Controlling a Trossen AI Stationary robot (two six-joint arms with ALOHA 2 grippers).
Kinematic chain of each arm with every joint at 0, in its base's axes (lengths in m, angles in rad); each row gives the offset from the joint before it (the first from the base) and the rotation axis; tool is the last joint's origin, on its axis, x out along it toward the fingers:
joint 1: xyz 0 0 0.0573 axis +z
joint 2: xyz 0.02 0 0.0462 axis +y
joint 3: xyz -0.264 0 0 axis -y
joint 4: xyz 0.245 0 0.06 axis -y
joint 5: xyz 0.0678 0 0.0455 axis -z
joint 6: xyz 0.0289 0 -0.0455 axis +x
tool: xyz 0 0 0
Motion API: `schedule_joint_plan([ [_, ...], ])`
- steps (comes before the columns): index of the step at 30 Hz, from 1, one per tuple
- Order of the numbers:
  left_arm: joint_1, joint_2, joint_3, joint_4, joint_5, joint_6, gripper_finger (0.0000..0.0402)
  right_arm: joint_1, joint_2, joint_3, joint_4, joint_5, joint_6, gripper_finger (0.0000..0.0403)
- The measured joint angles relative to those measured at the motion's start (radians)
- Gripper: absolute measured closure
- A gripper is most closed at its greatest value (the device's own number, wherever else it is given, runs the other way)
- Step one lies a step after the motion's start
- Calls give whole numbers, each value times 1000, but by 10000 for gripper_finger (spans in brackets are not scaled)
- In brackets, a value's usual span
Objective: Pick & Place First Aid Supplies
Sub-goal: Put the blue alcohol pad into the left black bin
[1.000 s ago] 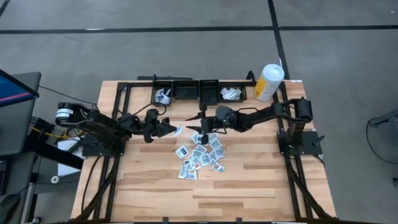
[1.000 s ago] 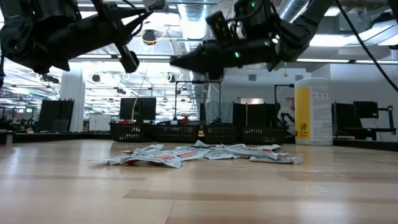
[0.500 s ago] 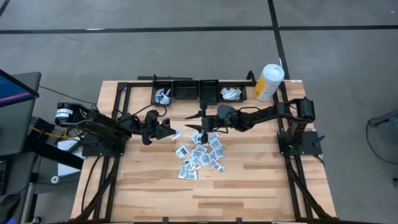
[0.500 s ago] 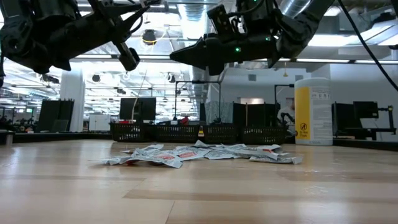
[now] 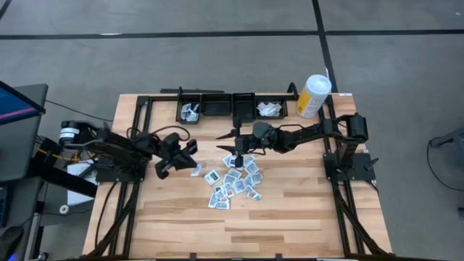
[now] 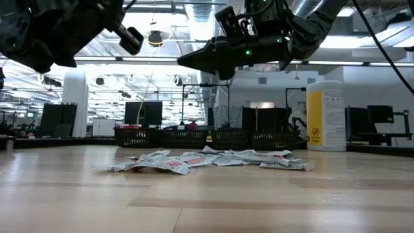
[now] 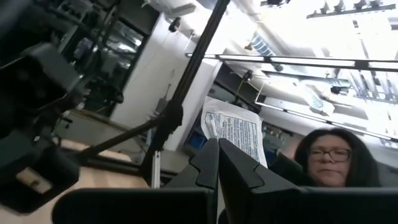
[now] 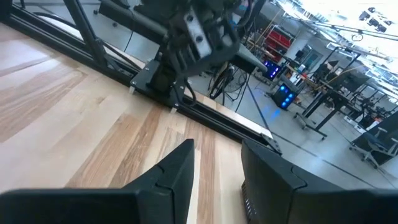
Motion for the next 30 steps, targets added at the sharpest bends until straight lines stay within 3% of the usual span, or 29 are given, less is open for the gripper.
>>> schedule_joint_plan([
  [18,3,-37,0,-1,66,116,394,-8,8,0,-50,-3,1,274],
  [30,72,-37,0,-1,106,119,394,-24,8,0,-100,-4,27,274],
])
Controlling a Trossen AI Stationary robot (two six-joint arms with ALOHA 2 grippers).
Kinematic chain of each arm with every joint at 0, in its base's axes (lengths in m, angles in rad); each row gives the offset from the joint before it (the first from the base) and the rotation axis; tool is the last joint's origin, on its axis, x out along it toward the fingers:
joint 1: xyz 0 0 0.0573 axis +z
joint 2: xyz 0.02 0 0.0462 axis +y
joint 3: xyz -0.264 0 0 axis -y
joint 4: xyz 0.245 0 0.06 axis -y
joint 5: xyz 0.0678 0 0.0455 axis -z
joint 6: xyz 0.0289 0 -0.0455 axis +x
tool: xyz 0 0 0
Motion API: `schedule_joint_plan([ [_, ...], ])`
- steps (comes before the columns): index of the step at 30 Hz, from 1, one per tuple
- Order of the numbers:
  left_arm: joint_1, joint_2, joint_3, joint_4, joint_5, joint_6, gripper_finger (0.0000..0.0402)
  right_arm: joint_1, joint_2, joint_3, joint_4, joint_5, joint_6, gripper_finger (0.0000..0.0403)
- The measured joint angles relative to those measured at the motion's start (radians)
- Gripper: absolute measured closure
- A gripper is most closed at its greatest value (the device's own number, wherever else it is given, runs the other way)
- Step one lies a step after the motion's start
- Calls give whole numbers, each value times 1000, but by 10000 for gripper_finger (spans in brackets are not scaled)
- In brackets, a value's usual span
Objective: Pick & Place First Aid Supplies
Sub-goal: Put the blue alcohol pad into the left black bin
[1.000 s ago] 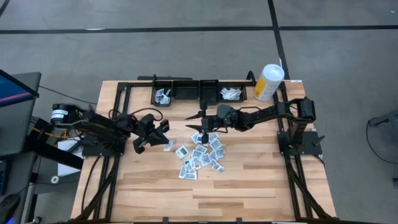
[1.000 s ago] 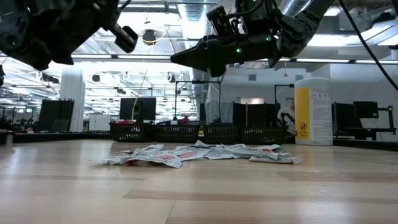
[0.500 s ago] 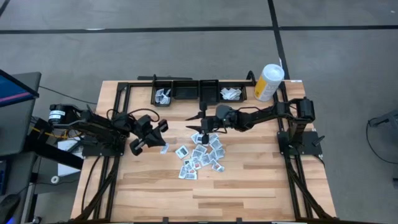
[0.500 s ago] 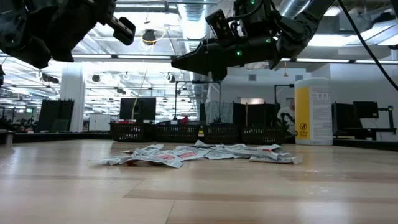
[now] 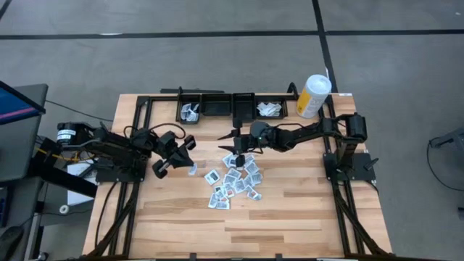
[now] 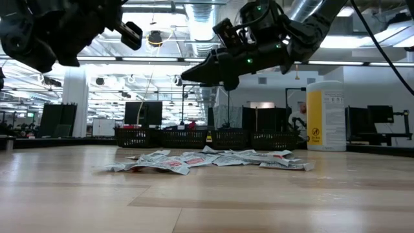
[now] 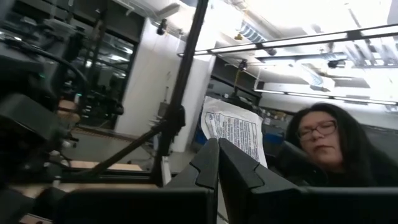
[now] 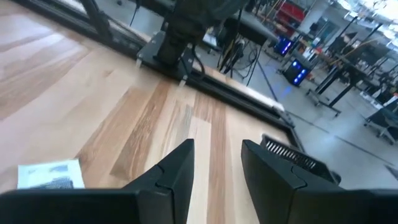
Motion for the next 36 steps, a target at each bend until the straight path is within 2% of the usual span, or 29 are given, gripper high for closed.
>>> schedule_joint_plan([
  [6,113,0,0,-7,27,88,394,-16,0,0,-48,-7,40,274],
  [13,348,0,0,-115,10,298,394,-45,0,0,-111,-78,99,274],
  [15,426,0,0,-189,-44,377,394,-48,0,0,-119,-78,105,274],
  [17,499,0,0,-293,-141,462,394,-52,0,0,-127,-78,105,274],
  [20,596,3,0,-446,-370,571,394,-52,0,0,-128,-79,112,274],
  [23,672,22,0,-505,-622,587,394,-52,0,0,-128,-79,113,274],
  [25,711,40,0,-503,-713,559,394,-52,0,0,-127,-79,113,274],
  [30,769,89,0,-503,-734,547,394,-52,0,0,-126,-78,113,274],
  [36,765,155,0,-498,-705,521,394,-51,0,0,-120,-79,113,274],
])
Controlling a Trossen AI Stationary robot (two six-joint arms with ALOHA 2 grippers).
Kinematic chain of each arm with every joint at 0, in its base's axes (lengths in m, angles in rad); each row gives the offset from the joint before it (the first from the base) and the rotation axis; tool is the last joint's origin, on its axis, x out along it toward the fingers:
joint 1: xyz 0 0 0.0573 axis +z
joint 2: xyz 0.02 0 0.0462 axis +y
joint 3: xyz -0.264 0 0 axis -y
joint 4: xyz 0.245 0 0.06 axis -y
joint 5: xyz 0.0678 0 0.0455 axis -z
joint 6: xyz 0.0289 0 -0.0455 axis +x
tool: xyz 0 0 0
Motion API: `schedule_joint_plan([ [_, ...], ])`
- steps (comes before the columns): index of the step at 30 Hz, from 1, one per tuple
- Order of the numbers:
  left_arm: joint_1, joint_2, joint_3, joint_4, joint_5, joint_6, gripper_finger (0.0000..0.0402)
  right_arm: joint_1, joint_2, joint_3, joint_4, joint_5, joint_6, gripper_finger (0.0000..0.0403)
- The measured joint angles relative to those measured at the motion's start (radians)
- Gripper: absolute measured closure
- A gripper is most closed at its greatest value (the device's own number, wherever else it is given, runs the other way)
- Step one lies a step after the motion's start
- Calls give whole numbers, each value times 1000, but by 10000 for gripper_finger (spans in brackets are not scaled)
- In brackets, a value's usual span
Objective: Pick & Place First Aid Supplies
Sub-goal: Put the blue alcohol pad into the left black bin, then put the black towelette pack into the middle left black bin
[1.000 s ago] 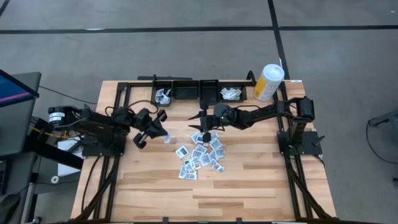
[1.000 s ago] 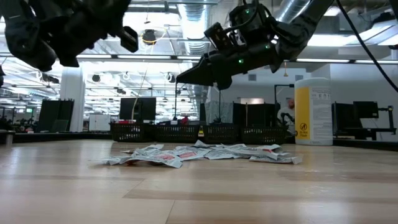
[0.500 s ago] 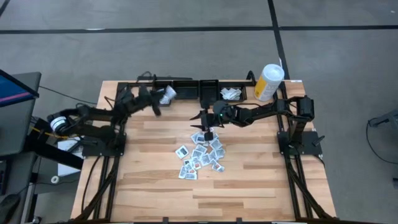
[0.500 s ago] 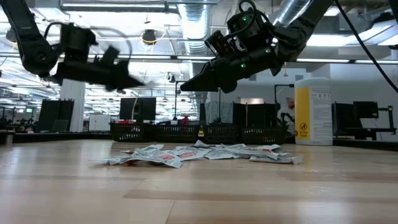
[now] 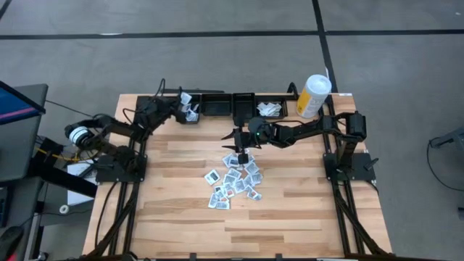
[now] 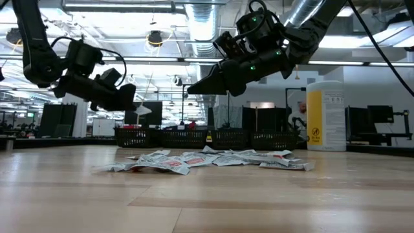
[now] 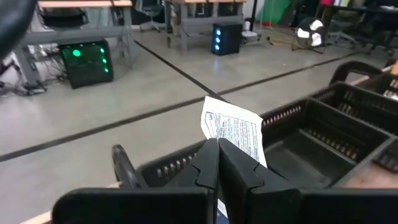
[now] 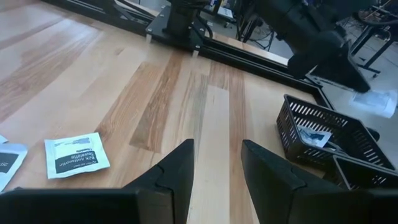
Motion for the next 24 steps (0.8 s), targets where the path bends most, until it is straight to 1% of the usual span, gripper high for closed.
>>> schedule_joint_plan([
  [3,-1,23,0,8,6,-2,391,0,0,0,0,0,0,274],
  [5,-1,31,0,9,6,-4,382,0,0,0,0,0,0,274],
  [13,-1,37,0,11,22,-29,317,0,0,0,-6,0,0,274],
  [16,-3,37,0,10,26,-37,301,0,0,0,-25,0,0,274],
  [19,-13,36,0,10,69,-74,295,0,0,0,-93,1,-5,274],
  [24,-55,-3,0,12,184,-77,297,0,-1,0,-198,1,-8,274],
])
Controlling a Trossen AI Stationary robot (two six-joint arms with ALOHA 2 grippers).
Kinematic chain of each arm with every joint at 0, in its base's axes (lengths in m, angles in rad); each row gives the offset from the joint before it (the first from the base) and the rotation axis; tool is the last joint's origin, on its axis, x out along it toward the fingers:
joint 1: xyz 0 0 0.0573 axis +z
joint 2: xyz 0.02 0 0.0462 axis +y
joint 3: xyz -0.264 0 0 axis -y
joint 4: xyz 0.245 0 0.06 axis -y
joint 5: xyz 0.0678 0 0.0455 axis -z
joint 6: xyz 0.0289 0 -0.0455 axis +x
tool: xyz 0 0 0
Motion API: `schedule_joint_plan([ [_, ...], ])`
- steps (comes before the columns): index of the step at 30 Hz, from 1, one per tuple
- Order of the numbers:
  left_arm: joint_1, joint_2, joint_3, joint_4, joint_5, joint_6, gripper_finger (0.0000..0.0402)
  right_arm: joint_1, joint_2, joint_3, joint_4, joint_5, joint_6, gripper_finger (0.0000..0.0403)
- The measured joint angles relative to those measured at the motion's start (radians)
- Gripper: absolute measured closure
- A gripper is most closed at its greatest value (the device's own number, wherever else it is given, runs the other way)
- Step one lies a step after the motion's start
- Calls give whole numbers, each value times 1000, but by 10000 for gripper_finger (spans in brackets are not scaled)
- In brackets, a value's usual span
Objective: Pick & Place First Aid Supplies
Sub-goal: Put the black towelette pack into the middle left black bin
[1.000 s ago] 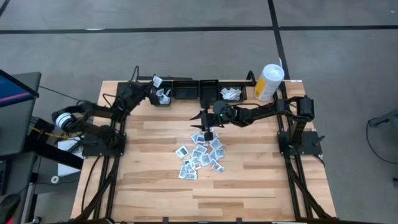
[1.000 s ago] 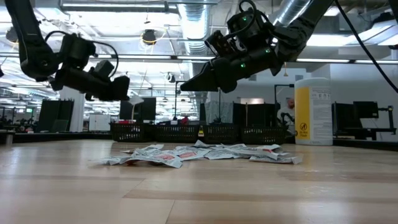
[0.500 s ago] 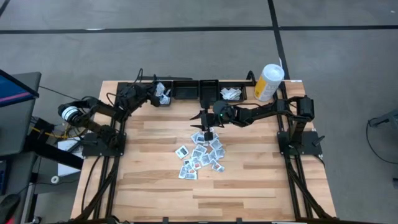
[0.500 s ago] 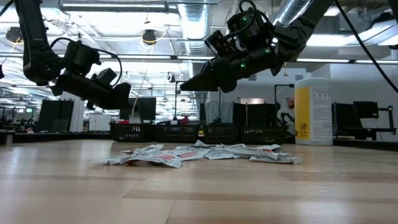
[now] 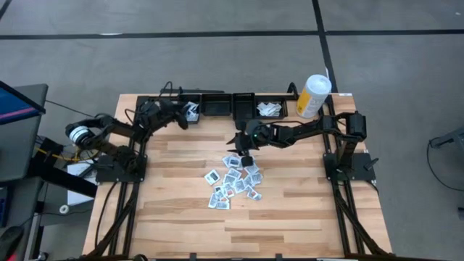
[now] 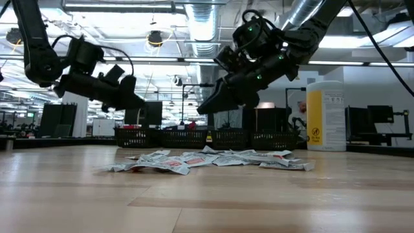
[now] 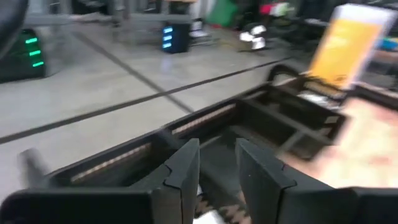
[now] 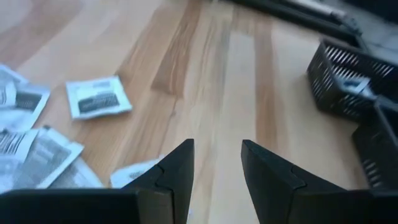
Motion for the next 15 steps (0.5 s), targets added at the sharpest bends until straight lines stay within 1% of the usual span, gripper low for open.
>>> schedule_joint_plan([
  [3,-36,-37,0,-2,51,3,297,-6,-1,0,-27,0,0,274],
  [6,-65,-61,0,-9,58,20,297,-19,-1,0,-29,0,0,274],
  [10,-101,-63,-3,-17,54,-52,298,-45,-1,0,-39,2,26,274],
  [15,-191,-64,-56,-22,55,-104,298,-81,0,0,-107,2,34,274],
])
